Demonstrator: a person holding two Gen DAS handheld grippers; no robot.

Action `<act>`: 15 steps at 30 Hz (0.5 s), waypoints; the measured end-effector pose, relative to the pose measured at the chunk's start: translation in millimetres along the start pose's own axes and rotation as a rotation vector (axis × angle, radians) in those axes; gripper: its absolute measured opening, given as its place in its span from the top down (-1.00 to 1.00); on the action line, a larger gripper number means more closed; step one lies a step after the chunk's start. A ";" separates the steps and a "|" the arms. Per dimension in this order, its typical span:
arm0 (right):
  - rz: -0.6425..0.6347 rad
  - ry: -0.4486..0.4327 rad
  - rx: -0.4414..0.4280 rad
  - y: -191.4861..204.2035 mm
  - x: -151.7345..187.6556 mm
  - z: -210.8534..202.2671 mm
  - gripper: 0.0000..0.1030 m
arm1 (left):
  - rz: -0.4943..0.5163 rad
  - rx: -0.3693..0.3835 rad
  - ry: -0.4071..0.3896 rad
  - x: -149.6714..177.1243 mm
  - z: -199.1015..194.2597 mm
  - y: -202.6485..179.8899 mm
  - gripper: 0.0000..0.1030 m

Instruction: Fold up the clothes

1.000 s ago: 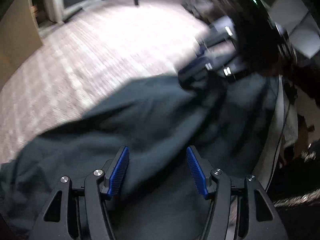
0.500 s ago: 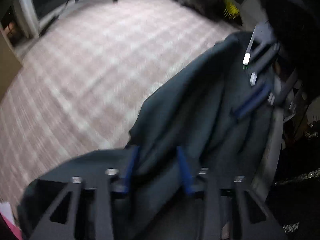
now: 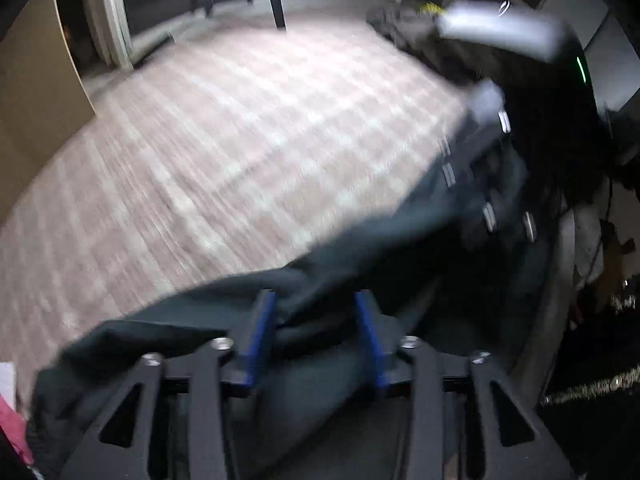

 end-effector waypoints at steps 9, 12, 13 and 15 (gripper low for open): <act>0.035 -0.011 -0.083 14.7 -5.5 -6.7 0.20 | 0.074 0.158 0.079 48.0 0.0 -45.6 0.81; 0.047 -0.015 -0.110 19.6 -7.4 -9.1 0.19 | 0.033 0.166 0.099 70.1 -2.2 -46.8 0.83; 0.050 -0.016 -0.119 21.3 -8.0 -9.9 0.19 | 0.020 0.165 0.095 72.0 -2.8 -46.4 0.83; 0.061 -0.043 -0.119 15.7 -17.8 -13.8 0.19 | -0.006 0.163 0.086 75.3 -3.8 -45.4 0.83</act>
Point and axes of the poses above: each gripper's, at about its wrist camera, not at the fingertips, and z roughly the way its jaws point, y to its left, x to its underside, the point moved 10 cm from there along z, roughly the way its jaws point, and after that the axes turned 13 degrees about -y, right-handed, at the moved point
